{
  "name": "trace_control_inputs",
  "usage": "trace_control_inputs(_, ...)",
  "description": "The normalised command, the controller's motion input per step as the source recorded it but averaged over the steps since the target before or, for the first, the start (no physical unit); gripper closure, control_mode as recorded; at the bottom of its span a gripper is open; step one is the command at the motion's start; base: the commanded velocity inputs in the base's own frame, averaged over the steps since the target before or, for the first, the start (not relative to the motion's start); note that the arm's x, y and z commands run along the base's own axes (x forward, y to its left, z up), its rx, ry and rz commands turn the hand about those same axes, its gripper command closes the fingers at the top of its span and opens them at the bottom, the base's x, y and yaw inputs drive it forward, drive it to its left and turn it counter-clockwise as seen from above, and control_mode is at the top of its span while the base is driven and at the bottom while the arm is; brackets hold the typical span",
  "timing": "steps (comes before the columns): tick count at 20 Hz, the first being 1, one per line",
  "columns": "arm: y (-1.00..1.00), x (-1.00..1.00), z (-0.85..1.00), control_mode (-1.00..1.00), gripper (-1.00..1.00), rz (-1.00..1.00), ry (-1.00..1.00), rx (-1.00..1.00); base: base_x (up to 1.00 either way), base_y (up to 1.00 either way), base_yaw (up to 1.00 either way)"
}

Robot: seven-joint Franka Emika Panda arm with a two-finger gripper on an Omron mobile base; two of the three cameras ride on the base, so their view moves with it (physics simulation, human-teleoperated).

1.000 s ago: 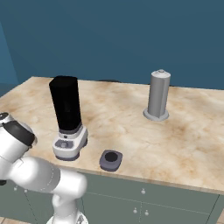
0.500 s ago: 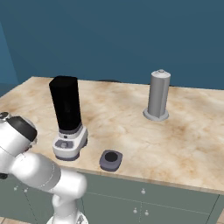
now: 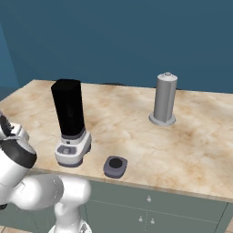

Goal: Open the blender lid, put the peach in the blender, close the lid, and start the blender.

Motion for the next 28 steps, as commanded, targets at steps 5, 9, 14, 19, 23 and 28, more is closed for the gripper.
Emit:
trace_control_inputs(5,-0.06,-0.24,1.00,-1.00,1.00,-0.10,-0.02,0.00,0.00,0.00,0.00)
trace_control_inputs(9,-0.20,-0.03,0.91,-1.00,1.00,-0.12,0.00,0.00,0.00,0.00,0.00)
trace_control_inputs(14,-0.22,0.00,0.66,-1.00,1.00,-0.14,0.00,0.00,0.00,0.00,0.00)
trace_control_inputs(19,-0.43,0.13,0.57,-1.00,1.00,-0.11,-0.02,0.00,0.00,0.00,0.00)
trace_control_inputs(23,-0.44,0.10,0.55,-1.00,1.00,-0.07,-0.03,0.00,0.00,0.00,0.00)
trace_control_inputs(28,-0.43,0.14,0.53,-1.00,1.00,-0.05,-0.10,0.00,0.00,0.00,0.00)
